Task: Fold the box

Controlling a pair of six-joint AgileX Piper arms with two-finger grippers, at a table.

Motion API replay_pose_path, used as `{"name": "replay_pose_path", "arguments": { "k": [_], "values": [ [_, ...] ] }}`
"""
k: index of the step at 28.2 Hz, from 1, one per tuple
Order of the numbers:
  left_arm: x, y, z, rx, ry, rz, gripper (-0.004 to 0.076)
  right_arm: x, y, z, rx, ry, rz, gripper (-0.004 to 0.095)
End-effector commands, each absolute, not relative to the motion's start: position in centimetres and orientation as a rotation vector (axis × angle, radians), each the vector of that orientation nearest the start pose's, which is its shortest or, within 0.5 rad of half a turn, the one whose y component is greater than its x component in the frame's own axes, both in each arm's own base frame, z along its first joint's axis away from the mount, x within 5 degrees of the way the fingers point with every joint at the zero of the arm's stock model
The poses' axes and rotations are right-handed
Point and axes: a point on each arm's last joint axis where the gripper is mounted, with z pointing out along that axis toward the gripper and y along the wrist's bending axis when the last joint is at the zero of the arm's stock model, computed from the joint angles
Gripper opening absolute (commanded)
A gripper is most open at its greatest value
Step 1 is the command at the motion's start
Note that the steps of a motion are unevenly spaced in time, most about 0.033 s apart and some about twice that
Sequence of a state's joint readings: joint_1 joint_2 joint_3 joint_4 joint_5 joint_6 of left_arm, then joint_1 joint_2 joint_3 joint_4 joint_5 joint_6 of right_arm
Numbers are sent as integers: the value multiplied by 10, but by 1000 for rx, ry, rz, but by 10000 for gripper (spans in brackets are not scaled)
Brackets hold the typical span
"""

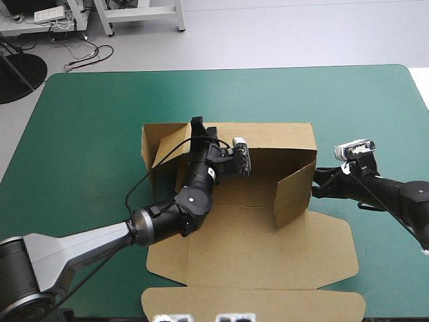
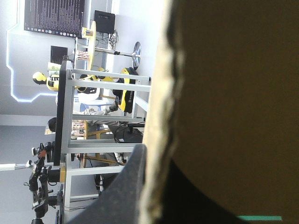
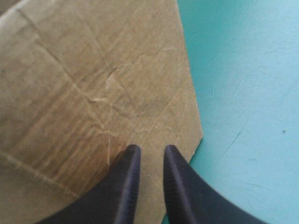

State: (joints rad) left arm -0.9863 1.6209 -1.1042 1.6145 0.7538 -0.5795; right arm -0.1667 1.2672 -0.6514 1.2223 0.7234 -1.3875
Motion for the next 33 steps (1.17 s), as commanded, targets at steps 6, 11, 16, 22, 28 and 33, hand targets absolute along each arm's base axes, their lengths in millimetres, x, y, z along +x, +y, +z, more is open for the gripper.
{"name": "replay_pose_path", "arguments": {
  "k": [6, 11, 16, 22, 28, 33],
  "values": [
    [244, -254, 315, 1246, 1378, 784, -9, 211, 21, 273, -698, 2105, 418, 396],
    [244, -254, 315, 1245, 1378, 787, -9, 197, 20, 281, -749, 2109, 344, 396],
    [243, -255, 315, 1258, 1371, 779, -9, 196, 21, 286, -720, 2083, 355, 396],
    [243, -256, 315, 1260, 1369, 775, -9, 206, 23, 276, -670, 2114, 458, 396],
    [238, -263, 314, 1302, 1341, 735, -9, 224, 24, 265, -557, 2121, 575, 396],
    [230, -270, 317, 1307, 1314, 719, -9, 236, 20, 257, -441, 2131, 573, 375]
  ]
}}
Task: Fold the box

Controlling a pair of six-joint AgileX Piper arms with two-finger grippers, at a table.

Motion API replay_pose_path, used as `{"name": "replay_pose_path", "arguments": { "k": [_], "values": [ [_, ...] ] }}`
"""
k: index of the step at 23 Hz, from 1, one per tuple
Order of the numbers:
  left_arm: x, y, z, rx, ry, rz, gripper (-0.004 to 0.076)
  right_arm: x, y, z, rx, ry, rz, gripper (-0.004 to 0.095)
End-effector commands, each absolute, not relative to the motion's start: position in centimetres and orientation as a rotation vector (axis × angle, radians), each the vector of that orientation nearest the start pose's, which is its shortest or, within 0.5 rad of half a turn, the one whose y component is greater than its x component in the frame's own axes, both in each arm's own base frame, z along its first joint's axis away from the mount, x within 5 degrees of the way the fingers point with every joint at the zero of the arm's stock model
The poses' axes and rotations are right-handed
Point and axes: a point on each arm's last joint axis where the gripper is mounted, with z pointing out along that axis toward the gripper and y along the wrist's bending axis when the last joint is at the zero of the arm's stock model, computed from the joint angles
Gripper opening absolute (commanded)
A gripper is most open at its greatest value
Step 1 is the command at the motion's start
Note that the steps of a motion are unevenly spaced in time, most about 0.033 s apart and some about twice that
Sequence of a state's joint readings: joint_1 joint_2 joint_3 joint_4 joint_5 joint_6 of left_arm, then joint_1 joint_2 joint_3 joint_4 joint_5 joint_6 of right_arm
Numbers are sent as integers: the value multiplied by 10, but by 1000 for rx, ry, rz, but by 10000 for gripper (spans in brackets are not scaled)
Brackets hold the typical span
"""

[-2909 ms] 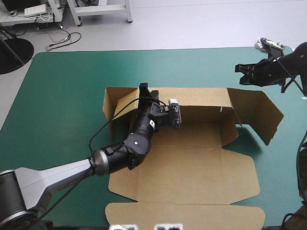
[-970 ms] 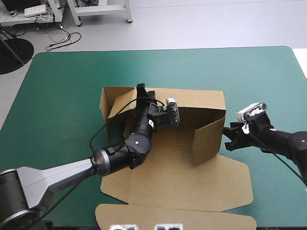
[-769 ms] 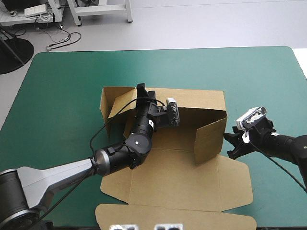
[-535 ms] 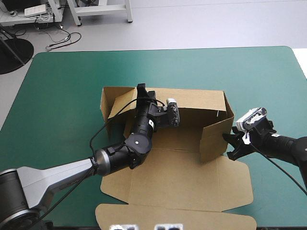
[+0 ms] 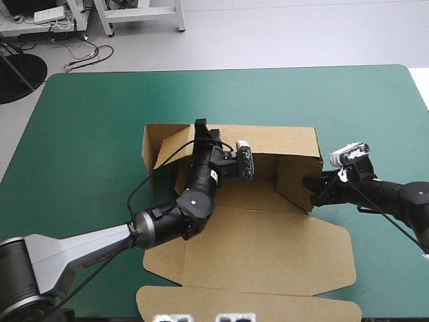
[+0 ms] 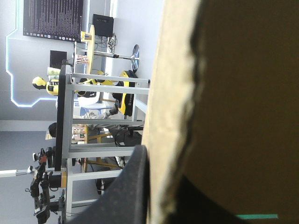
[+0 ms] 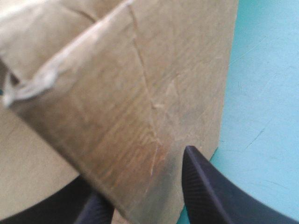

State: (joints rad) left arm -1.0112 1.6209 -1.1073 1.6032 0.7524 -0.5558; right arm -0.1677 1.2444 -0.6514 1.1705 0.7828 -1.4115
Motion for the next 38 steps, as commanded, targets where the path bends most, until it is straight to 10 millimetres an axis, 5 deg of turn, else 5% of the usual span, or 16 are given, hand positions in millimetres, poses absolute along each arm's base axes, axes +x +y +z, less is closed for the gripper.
{"name": "replay_pose_path", "arguments": {
  "k": [1, 4, 13, 17, 20, 22, 27, 34, 36, 38],
  "values": [
    [229, -271, 318, 1310, 1309, 717, -9, 238, 19, 257, -432, 2125, 567, 341],
    [228, -274, 317, 1325, 1296, 696, -9, 244, 19, 253, -381, 2114, 600, -1],
    [230, -272, 321, 1322, 1245, 753, 25, 240, 22, 250, -447, 2142, 643, 1],
    [231, -272, 326, 1314, 1183, 816, 202, 238, 22, 248, -484, 2168, 637, 1],
    [231, -273, 330, 1322, 1106, 855, 426, 237, 22, 248, -488, 2170, 634, 0],
    [231, -273, 330, 1322, 1106, 855, 484, 237, 22, 248, -491, 2170, 639, 0],
    [226, -280, 330, 1347, 1086, 812, 480, 236, 23, 248, -486, 2175, 658, 0],
    [165, -313, 341, 1332, 966, 767, 435, 236, 22, 246, -492, 2193, 640, 0],
    [153, -319, 352, 1289, 954, 756, 405, 236, 22, 246, -490, 2193, 636, 0],
    [146, -320, 390, 1174, 949, 699, 336, 237, 21, 246, -468, 2199, 632, 0]
  ]
}}
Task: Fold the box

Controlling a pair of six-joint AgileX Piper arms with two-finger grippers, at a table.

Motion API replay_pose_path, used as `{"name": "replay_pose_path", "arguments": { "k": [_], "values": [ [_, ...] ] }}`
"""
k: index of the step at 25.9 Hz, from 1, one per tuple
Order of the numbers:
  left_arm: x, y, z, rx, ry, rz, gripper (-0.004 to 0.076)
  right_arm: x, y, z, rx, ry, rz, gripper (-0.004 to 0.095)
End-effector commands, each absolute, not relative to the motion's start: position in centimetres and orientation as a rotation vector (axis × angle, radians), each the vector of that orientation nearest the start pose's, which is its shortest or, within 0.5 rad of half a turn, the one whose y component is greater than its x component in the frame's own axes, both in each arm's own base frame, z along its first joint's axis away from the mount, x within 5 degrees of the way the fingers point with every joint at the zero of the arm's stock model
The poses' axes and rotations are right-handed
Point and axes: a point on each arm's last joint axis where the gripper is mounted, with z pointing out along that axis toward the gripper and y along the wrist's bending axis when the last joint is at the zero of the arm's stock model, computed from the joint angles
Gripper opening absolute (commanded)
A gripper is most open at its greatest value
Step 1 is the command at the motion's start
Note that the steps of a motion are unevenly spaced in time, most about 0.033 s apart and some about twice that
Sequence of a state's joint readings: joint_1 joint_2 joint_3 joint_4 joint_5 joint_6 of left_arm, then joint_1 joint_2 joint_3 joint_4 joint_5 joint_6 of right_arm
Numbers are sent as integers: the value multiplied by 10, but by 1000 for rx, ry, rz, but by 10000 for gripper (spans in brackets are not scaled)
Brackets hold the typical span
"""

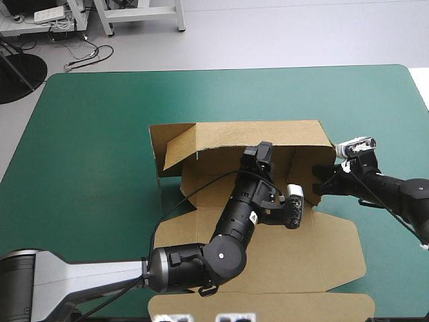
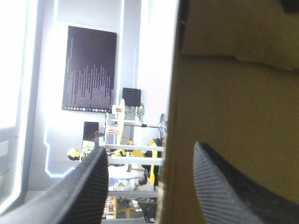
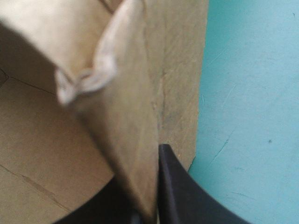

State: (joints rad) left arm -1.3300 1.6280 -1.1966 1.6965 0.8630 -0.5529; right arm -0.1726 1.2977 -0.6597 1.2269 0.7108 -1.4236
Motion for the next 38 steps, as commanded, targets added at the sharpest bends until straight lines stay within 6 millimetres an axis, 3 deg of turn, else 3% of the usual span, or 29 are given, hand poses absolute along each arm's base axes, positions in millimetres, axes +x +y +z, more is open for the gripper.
{"name": "replay_pose_path", "arguments": {
  "k": [1, 3, 4, 7, 8, 11, 12, 16, 17, 23, 27, 34, 38],
  "values": [
    [148, -319, 404, 1133, 953, 681, 297, 237, 21, 246, -463, 2201, 635, 0],
    [159, -309, 441, 1015, 971, 650, 163, 237, 21, 246, -461, 2201, 636, 0],
    [169, -300, 464, 947, 976, 627, 8, 237, 21, 246, -451, 2204, 640, 0],
    [193, -273, 507, 824, 1041, 498, 9, 237, 21, 246, -434, 2214, 645, 0],
    [217, -249, 522, 730, 1133, 439, 9, 237, 20, 246, -406, 2229, 645, 0],
    [261, -200, 526, 572, 1327, 398, 9, 237, 19, 245, -390, 2249, 641, 0],
    [286, -168, 518, 461, 1460, 380, 9, 239, 18, 248, -377, 2257, 634, 0],
    [316, -95, 501, 218, 1721, 343, 9, 252, 15, 274, -327, 2268, 590, 2],
    [320, -66, 496, 140, 1815, 331, 9, 258, 20, 291, -329, 2282, 555, 2],
    [315, -3, 476, -1, 2078, 350, 9, 286, 45, 328, -263, 2434, 506, 2],
    [305, 20, 452, -13, 2252, 340, 9, 307, 66, 334, -305, 2531, 535, 2],
    [271, 29, 420, -36, 2372, 203, 9, 354, 82, 322, -218, 2603, 526, 47],
    [248, 23, 406, 18, 2394, 156, 9, 370, 79, 306, -118, 2672, 468, 221]
  ]
}}
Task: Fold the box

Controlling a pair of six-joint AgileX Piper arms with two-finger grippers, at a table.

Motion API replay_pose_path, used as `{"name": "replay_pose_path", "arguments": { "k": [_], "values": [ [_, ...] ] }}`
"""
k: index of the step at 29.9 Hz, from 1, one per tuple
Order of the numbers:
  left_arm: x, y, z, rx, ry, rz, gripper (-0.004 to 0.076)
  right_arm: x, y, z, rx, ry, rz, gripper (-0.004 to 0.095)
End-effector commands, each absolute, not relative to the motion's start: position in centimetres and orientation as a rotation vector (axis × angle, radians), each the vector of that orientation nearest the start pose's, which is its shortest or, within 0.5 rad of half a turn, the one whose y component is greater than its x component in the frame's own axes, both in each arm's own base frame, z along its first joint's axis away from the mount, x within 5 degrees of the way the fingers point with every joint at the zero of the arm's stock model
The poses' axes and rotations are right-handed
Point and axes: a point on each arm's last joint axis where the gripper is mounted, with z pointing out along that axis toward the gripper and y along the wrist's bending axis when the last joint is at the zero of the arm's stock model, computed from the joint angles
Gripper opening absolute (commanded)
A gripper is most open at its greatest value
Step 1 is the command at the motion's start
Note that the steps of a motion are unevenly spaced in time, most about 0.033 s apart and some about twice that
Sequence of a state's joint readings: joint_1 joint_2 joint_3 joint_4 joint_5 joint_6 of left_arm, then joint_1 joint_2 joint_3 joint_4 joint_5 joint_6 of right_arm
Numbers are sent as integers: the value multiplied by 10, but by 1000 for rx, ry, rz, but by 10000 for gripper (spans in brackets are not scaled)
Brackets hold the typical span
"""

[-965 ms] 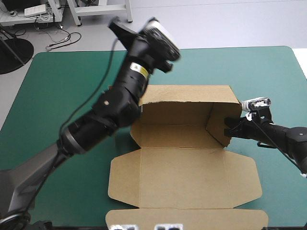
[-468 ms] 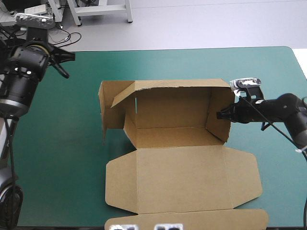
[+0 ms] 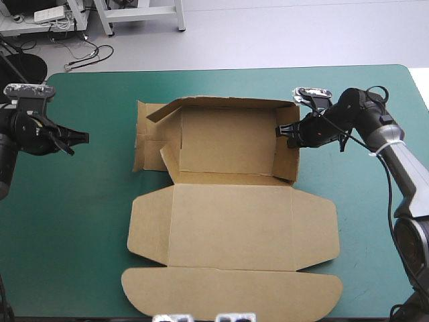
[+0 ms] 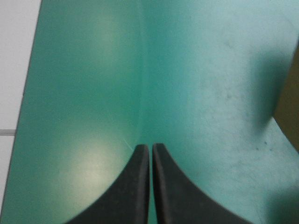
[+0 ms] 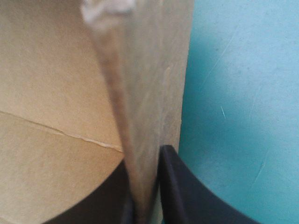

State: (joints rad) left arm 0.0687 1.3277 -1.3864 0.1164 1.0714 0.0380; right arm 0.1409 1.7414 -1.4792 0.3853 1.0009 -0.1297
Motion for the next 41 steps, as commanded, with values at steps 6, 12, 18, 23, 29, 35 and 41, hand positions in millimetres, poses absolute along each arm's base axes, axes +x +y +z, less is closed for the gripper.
{"name": "replay_pose_path", "arguments": {
  "k": [6, 12, 18, 23, 29, 35, 41],
  "values": [
    [229, 21, 398, 23, 2403, 152, 8, 383, 79, 298, -151, 2631, 426, 420],
    [227, 23, 395, 28, 2419, 178, 8, 385, 80, 338, -204, 2543, 429, 420],
    [228, 23, 396, 34, 2405, 183, 8, 365, 76, 407, -225, 2456, 410, 414],
    [228, 23, 396, 46, 2399, 186, 8, 345, 64, 434, -94, 2484, 318, 415],
    [228, 23, 396, 46, 2398, 186, 8, 348, 65, 429, 7, 2508, 365, 415],
    [228, 22, 396, 53, 2400, 183, 8, 369, 70, 377, 59, 2671, 381, 415],
    [228, 22, 396, 53, 2400, 180, 8, 397, 81, 328, 101, 2769, 484, 415]
  ]
}}
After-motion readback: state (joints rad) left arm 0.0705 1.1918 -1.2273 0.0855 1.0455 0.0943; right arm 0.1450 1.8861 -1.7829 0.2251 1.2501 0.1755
